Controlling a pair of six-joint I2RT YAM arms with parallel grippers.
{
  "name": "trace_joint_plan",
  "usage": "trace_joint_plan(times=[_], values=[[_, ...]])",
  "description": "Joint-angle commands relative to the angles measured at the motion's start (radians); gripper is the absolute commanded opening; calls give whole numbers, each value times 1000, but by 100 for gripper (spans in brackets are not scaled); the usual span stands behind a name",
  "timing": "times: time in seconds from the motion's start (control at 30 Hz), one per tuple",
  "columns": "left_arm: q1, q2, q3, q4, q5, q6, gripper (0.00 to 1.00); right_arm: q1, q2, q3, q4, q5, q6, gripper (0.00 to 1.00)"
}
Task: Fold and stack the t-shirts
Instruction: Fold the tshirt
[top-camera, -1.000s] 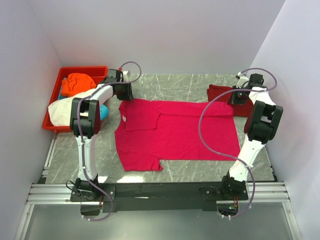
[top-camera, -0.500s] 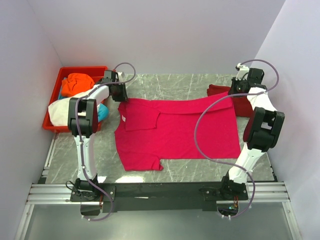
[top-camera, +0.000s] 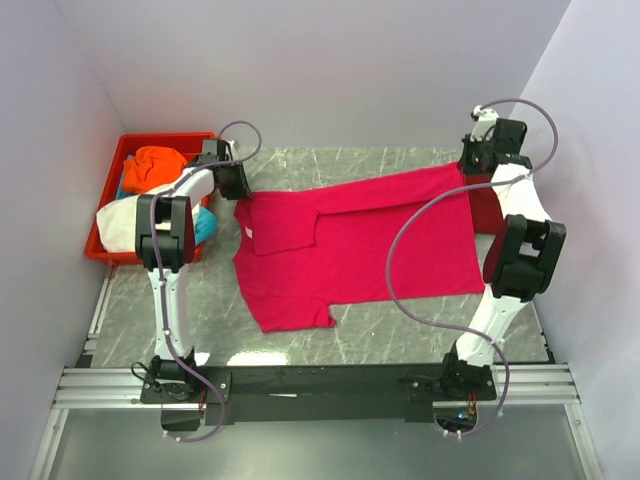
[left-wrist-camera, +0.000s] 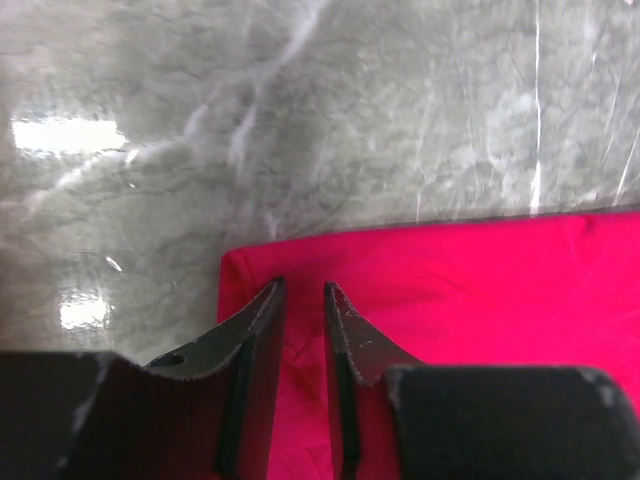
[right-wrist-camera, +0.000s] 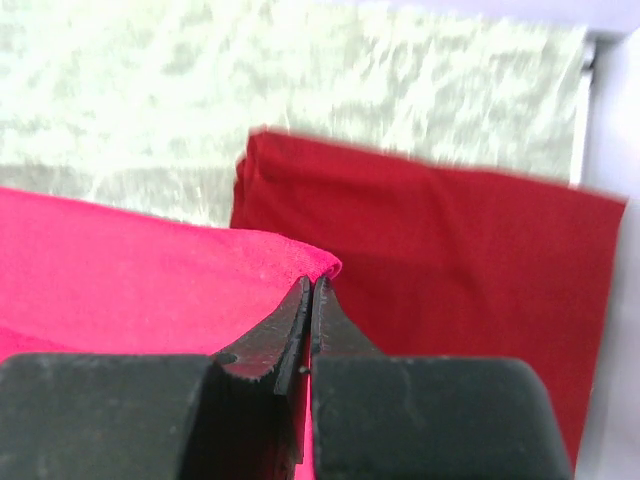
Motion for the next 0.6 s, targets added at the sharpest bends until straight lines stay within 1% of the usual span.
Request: trace_joint_plan(times=[0.0, 0.07, 0.13, 0.17, 0.2, 0.27, 0.3, 0.33, 0.4, 0.43, 0.47, 0.5, 0.53, 0.57], values=[[14, 40, 21, 24, -36, -30, 29, 27, 39, 86, 75, 70, 15, 0], [14, 40, 20, 32, -16, -42, 29, 44, 62, 126, 79, 99, 26, 0], [14, 25, 4, 61, -1, -47, 29, 66, 105, 169, 92, 170, 38, 0], [14, 14, 1, 74, 11, -49, 29, 72, 121, 189, 88, 190, 47, 2], [14, 2, -5, 84, 22, -49, 31, 78, 147, 204, 88, 243, 53, 15], [13, -61, -23, 130, 51, -41, 37, 92, 158, 220, 96, 292, 64, 32], [13, -89, -31, 147, 60, -38, 40, 95, 145, 214, 116, 309, 66, 43], [13, -147, -37, 162, 70, -29, 47, 98, 132, 185, 127, 314, 66, 45], [10, -205, -37, 192, 96, -6, 52, 101, 71, 137, 157, 300, 60, 49], [8, -271, -37, 199, 96, 26, 61, 106, 47, 82, 165, 274, 53, 51], [5, -306, -40, 204, 93, 45, 63, 107, 19, 56, 168, 251, 46, 52], [-1, -380, -48, 213, 96, 63, 65, 109, -39, 30, 153, 221, 18, 52], [-2, -421, -75, 221, 96, 101, 68, 109, -71, -23, 141, 172, -5, 52], [-4, -466, -100, 238, 105, 122, 74, 110, -104, -50, 118, 35, -81, 52]])
